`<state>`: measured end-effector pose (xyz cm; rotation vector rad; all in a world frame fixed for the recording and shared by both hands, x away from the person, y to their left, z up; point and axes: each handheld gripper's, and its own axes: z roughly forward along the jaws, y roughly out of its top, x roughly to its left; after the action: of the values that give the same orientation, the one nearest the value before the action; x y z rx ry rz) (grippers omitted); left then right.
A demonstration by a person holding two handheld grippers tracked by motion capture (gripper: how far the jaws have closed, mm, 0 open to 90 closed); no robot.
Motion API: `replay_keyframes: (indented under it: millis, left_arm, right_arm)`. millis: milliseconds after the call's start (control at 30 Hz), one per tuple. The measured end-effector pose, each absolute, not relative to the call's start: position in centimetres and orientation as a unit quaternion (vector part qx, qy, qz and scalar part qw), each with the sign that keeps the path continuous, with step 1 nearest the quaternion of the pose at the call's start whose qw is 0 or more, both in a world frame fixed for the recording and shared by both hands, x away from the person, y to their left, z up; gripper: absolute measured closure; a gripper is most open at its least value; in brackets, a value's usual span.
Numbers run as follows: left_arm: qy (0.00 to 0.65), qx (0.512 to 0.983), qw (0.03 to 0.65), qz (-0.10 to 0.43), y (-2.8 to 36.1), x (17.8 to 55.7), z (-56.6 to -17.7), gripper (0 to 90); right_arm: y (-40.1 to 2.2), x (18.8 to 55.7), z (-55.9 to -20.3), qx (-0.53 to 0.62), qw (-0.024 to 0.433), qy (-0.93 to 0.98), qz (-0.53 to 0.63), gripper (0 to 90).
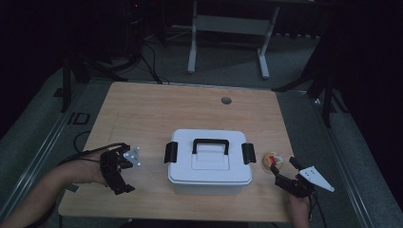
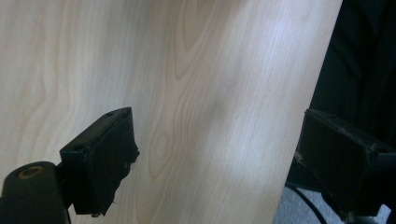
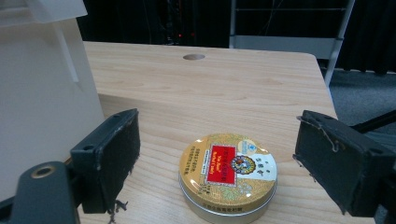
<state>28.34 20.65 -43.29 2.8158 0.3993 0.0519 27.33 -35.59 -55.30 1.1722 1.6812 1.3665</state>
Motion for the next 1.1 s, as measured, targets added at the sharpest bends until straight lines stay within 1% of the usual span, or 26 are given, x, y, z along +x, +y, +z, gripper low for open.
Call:
replay_keyframes:
  millis: [167, 700, 1100]
  left_arm:
    - [0.134, 0.978, 0.155, 0.023, 20.2, 28.4, -42.2, 12.7]
    - [0.092, 0.988, 0.118, 0.024, 17.0, 29.4, -39.3, 13.8]
    - [0.075, 0.992, 0.102, 0.028, 14.4, 30.7, -37.2, 14.1]
  right_arm:
    - [-35.6, 27.3, -55.3, 0.449, 0.333, 0.644, 0.523, 13.7]
    - [-35.6, 27.3, -55.3, 0.449, 0.332, 0.643, 0.524, 13.6]
    - [-35.6, 27.3, -55.3, 0.449, 0.332, 0.643, 0.524, 13.7]
